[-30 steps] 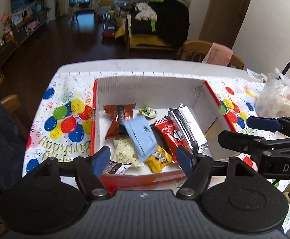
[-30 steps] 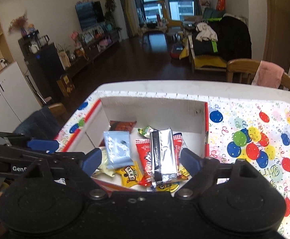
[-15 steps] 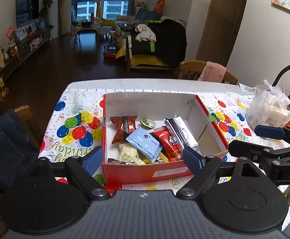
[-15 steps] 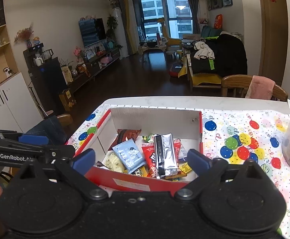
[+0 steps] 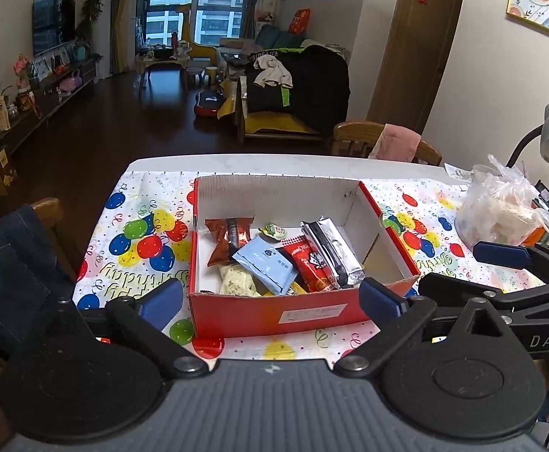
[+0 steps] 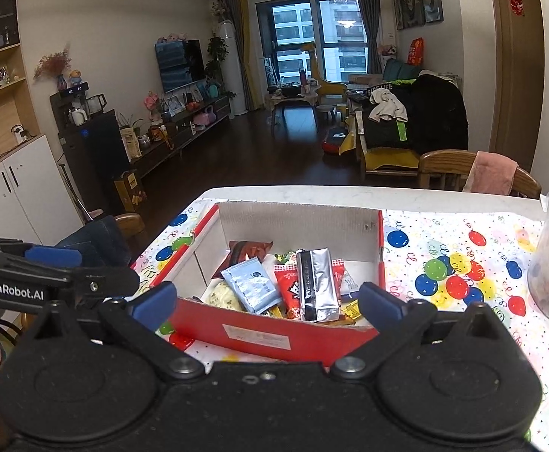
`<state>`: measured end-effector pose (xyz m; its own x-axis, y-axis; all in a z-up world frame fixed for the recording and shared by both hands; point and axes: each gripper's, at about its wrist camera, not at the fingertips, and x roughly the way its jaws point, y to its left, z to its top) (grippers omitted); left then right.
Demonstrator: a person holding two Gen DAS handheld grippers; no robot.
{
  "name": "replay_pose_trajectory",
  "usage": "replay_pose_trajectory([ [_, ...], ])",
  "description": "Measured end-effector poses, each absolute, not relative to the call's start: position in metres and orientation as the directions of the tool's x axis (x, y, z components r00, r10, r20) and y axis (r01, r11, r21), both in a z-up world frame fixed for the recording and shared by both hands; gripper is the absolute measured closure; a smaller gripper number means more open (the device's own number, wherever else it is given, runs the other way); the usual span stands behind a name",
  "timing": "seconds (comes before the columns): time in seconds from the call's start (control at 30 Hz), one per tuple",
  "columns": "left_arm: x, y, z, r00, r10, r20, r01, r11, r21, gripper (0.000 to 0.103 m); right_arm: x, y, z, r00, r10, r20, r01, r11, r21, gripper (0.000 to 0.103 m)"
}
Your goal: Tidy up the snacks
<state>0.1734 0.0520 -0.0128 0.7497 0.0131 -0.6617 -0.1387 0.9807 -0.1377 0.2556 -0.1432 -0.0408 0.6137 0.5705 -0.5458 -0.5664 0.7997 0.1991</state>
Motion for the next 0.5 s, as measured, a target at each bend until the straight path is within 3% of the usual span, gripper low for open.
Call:
replay_pose_trajectory([
  [0.5, 0.1714, 0.0498, -0.0124, 0.749, 0.022, -0.662, -0.148, 0.98, -0.135, 0.002, 0.2545, -0.1471, -0.0422, 0.608, 0.573, -0.55, -0.558, 0.801, 0.217, 0.0],
])
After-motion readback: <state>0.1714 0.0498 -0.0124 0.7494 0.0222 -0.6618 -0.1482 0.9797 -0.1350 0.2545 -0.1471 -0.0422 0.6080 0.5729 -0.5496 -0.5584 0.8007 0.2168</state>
